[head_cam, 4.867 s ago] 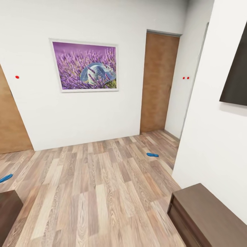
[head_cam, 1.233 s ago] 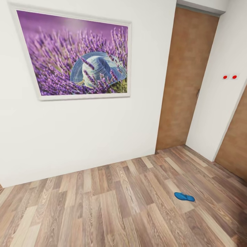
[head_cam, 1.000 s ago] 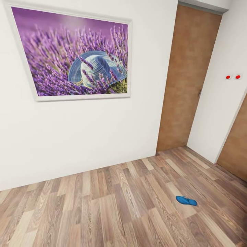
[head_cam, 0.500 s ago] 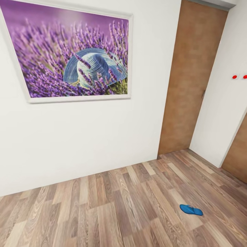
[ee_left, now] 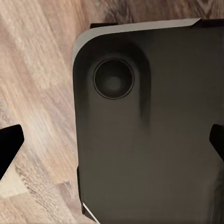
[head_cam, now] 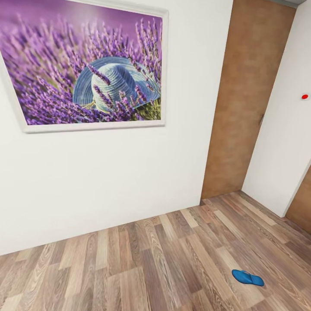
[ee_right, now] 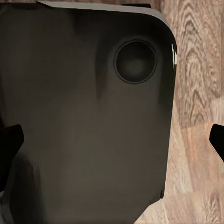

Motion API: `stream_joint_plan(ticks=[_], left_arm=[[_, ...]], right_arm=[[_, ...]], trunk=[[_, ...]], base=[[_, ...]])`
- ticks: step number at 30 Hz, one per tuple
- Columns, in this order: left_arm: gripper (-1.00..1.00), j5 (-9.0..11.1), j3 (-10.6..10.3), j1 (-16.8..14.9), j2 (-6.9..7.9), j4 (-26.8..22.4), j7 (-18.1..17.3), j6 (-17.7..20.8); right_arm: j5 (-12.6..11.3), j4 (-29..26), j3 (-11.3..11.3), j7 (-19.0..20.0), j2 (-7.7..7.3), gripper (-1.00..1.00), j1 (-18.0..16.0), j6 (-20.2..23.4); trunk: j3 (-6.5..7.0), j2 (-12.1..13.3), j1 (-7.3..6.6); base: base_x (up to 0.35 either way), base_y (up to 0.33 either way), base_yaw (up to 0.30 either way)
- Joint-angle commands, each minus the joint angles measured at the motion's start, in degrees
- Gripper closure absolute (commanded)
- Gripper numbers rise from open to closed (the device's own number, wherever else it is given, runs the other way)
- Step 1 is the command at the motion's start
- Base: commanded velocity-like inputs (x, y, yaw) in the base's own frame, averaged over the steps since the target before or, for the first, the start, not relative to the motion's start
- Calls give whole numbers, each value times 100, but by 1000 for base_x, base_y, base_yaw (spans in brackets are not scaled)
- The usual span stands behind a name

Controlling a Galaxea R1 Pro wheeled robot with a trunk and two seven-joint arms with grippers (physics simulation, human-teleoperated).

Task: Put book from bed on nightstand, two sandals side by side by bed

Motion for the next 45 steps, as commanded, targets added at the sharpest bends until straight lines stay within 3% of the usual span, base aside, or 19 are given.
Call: stream_joint_plan(ticks=[1, 45], left_arm=[[-100, -5, -7, -3, 0, 5, -1, -20], [-100, -5, -7, -3, 2, 5, -1, -33]], right_arm=[[-1, -7, -2, 1, 0, -100, 0, -3], [-5, -9, 2, 9, 2, -100, 0, -6]], trunk=[[-5, -2, 3], [-5, -2, 3]], base=[[274, 0, 0], [271, 0, 0]])
